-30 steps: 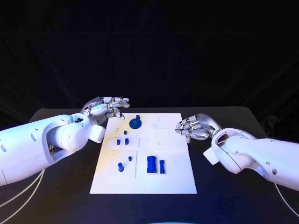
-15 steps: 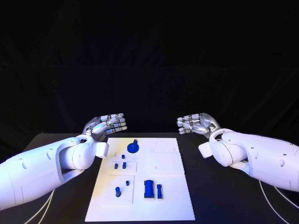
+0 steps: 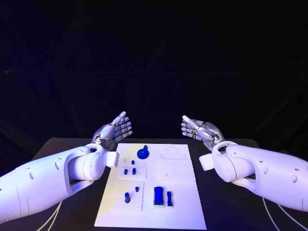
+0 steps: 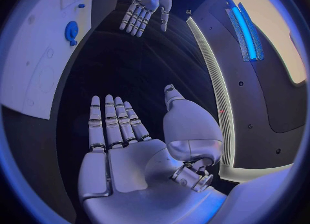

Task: Assemble the parts on the task board

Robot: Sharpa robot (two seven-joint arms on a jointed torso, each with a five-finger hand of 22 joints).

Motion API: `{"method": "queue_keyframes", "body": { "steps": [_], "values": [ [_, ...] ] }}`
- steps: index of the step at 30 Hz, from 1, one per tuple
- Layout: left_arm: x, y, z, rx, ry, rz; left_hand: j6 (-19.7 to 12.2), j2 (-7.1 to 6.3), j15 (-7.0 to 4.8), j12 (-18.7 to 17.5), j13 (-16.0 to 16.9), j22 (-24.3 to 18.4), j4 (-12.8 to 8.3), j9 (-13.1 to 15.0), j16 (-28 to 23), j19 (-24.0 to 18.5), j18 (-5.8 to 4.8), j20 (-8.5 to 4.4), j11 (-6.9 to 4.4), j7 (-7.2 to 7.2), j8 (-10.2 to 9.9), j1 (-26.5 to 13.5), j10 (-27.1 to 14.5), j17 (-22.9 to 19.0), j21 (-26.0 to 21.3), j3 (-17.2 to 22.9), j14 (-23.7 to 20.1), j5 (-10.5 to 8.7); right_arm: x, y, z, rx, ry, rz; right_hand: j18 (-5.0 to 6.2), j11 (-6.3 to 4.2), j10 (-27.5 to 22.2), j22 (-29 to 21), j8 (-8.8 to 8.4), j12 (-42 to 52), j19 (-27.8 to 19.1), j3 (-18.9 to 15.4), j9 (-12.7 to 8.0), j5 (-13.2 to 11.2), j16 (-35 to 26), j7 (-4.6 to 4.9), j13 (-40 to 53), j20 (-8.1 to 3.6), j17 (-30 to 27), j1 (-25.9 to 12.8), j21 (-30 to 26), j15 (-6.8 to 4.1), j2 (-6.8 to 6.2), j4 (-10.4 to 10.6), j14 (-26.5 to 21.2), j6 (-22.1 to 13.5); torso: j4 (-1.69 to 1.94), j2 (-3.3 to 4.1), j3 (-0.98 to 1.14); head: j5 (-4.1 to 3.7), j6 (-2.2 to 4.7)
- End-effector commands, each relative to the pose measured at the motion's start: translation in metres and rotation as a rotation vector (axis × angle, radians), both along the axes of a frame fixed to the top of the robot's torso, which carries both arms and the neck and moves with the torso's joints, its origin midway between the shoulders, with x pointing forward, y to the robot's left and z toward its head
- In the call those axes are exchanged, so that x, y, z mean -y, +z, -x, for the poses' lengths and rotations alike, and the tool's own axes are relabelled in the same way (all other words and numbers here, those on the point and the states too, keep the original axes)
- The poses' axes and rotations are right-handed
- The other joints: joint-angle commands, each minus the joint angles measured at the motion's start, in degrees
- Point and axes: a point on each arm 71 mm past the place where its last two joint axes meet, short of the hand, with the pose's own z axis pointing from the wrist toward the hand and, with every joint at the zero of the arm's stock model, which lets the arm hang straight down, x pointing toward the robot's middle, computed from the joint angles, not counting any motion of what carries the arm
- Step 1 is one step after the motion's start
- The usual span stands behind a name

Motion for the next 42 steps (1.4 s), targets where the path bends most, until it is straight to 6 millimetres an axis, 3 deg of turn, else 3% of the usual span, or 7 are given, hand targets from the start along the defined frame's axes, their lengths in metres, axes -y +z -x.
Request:
{"method": "queue_keyframes", "body": {
  "steps": [1,6,7,9,10,13,42],
  "values": [
    [0.006,0.002,0.01,0.058,0.094,-0.095,-10.26,0.54,-5.07,-0.63,-0.39,-5.74,-0.5,-0.42,-2.16,-8.41,-2.24,-3.12,-5.96,-2.07,-0.63,-14.64,-11.06,-0.41,-4.3,-3.18,-9.61,-2.32,-0.001,0.002,0.012,0.048,-0.141,-0.07,-2.69,-4.26,-11.69,-4.37,-0.74,-0.65,-9.76,-1.33,-2.0,-2.05,-0.57,-5.41,-1.58,-2.68,-3.75,-15.4,-0.55,-1.88,0.23,-5.83,-11.88,-10.38,0.33,-0.13,0.27,0.04,-0.01],
    [0.018,0.002,0.026,0.087,0.14,-0.149,-14.13,0.54,-5.07,-0.63,-0.39,-5.74,-0.5,-0.42,-6.51,-11.59,-2.66,-4.31,-5.96,-6.32,-0.63,-20.18,-15.26,-0.41,-4.3,-4.38,-13.27,-7.12,-0.008,0.001,0.028,0.048,-0.192,-0.114,-3.18,-4.26,-16.13,-6.03,-0.74,-0.65,-13.48,-1.33,-6.06,-6.27,-0.57,-5.41,-1.58,-3.69,-3.75,-21.24,-0.55,-1.88,0.23,-5.83,-16.39,-14.34,0.33,-0.13,0.27,0.04,-0.01],
    [0.021,0.002,0.029,0.094,0.15,-0.161,-15.01,0.54,-5.07,-0.63,-0.39,-5.74,-0.5,-0.42,-6.51,-12.32,-2.65,-4.57,-5.96,-6.32,-0.63,-21.44,-16.18,-0.41,-4.3,-4.64,-14.1,-7.12,-0.01,0.001,0.03,0.047,-0.201,-0.121,-7.31,-4.26,-17.19,-6.42,-0.74,-0.65,-14.36,-1.33,-6.06,-6.27,-0.57,-5.41,-1.58,-3.94,-3.75,-22.63,-0.55,-1.88,0.23,-5.83,-17.45,-15.27,0.33,-0.13,0.27,0.04,-0.01],
    [0.023,0.002,0.033,0.101,0.159,-0.171,-15.89,0.54,-5.07,-0.63,-0.39,-5.74,-0.5,-0.42,-6.51,-13.04,-6.69,-4.84,-5.96,-6.32,-0.63,-22.69,-17.14,-0.41,-4.3,-4.93,-14.92,-7.12,-0.01,0.001,0.032,0.047,-0.208,-0.126,-7.31,-4.26,-18.14,-6.78,-0.74,-0.65,-15.17,-1.33,-6.06,-6.27,-0.57,-5.41,-1.58,-4.13,-3.75,-23.87,-0.55,-1.88,0.23,-5.83,-18.41,-16.11,0.33,-0.13,0.27,0.04,-0.01],
    [0.024,0.003,0.034,0.104,0.164,-0.177,-16.52,0.54,-5.07,-0.63,-0.39,-5.74,-0.5,-0.42,-6.51,-13.57,-6.69,-5.02,-5.96,-6.32,-0.63,-23.6,-17.82,-0.41,-4.3,-5.04,-15.51,-7.12,-0.011,0.001,0.033,0.046,-0.21,-0.127,-7.31,-4.26,-18.87,-7.05,-0.74,-0.65,-15.77,-1.33,-6.06,-6.27,-0.57,-5.41,-1.58,-8.18,-3.75,-24.83,-0.55,-1.88,0.23,-5.83,-19.15,-16.76,0.33,-0.13,0.27,0.04,-0.01],
    [0.027,0.003,0.038,0.113,0.175,-0.189,-18.22,0.54,-5.07,-0.63,-0.39,-5.74,-0.5,-0.42,-6.51,-14.94,-6.69,-9.55,-5.96,-6.32,-0.63,-26.02,-19.62,-0.41,-4.3,-5.57,-17.09,-7.12,-0.011,0.001,0.034,0.046,-0.212,-0.128,-7.31,-4.26,-20.78,-7.77,-0.74,-0.65,-17.3,-1.33,-6.06,-6.27,-0.57,-5.41,-1.58,-8.18,-3.75,-27.37,-0.55,-1.88,0.23,-5.83,-21.11,-18.47,0.33,-0.13,0.27,0.04,-0.01],
    [0.028,0.003,0.04,0.116,0.18,-0.195,-27.15,0.54,-5.07,-0.63,-0.39,-5.74,-0.5,-0.42,-6.51,-25.67,-6.69,-9.55,-5.96,-6.32,-0.63,-38.98,-29.43,-0.41,-4.3,-9.72,-29.39,-7.12,-0.011,0.001,0.034,0.046,-0.212,-0.128,-7.31,-4.26,-35.73,-13.36,-0.74,-0.65,-29.89,-1.33,-6.06,-6.27,-0.57,-5.41,-1.58,-8.18,-3.75,-47.08,-0.55,-1.88,0.23,-5.83,-36.32,-31.76,0.33,-0.13,0.27,0.04,-0.01]
  ]
}}
